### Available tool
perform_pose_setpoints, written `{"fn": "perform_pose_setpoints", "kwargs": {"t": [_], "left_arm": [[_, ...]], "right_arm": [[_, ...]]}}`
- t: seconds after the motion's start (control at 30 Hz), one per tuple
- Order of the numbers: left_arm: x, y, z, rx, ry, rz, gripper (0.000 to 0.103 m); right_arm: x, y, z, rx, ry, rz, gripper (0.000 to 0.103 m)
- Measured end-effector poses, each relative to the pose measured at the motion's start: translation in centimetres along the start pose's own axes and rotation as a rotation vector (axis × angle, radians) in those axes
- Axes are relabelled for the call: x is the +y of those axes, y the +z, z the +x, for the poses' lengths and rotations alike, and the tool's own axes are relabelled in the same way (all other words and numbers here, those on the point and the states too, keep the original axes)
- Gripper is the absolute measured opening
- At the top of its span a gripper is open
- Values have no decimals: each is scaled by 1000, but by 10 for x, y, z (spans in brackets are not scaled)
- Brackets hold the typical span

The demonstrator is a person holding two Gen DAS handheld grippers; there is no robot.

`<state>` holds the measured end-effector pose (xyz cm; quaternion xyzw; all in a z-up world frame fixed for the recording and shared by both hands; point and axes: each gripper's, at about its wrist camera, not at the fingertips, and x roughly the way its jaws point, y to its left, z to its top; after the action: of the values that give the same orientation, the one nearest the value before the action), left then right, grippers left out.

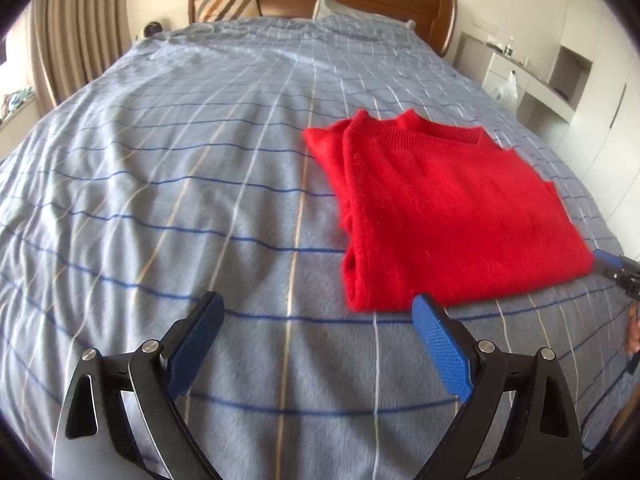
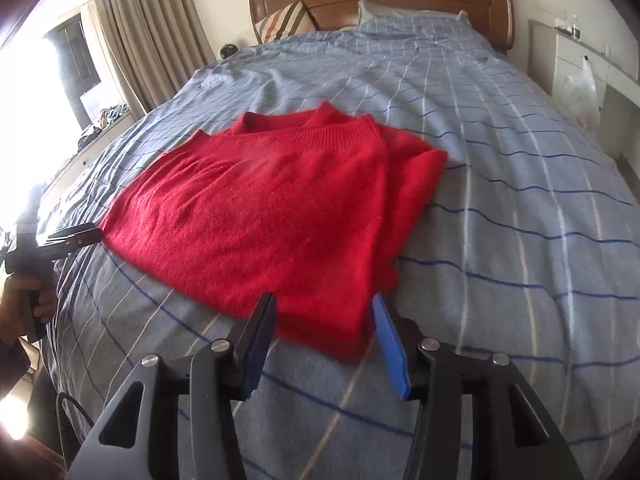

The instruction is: Fold small clothes

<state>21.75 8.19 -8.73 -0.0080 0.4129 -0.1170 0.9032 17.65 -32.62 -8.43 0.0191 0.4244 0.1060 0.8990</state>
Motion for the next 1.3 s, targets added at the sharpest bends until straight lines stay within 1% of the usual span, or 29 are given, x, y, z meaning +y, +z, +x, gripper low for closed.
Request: {"fn": "perform_pose_setpoints", "kwargs": {"t": [0.07, 0.13, 0.23, 0.3, 0.37, 0.43, 0.47, 0.63, 0.8, 1.3], "left_arm": [[-4, -12, -14, -25, 13, -8, 98], [-13, -23, -18, -35, 19, 4, 99], [-32, -36, -10, -41, 47, 33, 99], [-42, -45, 1, -47, 70, 69, 99], [-49, -55, 15, -39, 108, 98, 101], [-49, -63, 15, -88, 115, 106, 102], [-47, -64, 14, -97, 107, 97, 102], [-40, -65, 16, -91, 69, 71, 103], [-44, -66, 17, -94, 80, 78, 103], [-45, -66, 16, -94, 80, 78, 103]], "right_arm": [[9, -10, -15, -19, -16, -12, 57], [18, -26, -22, -25, -38, -15, 61], [30, -48, -20, -23, -70, -2, 62], [33, -57, -11, -17, -91, 28, 64], [30, -67, -5, -29, -110, 60, 74], [27, -74, 0, -52, -113, 74, 81], [25, -75, 1, -62, -110, 76, 82], [27, -79, 4, -85, -116, 71, 85], [27, -80, 4, -93, -121, 68, 85], [32, -82, 5, -96, -142, 60, 85]]}}
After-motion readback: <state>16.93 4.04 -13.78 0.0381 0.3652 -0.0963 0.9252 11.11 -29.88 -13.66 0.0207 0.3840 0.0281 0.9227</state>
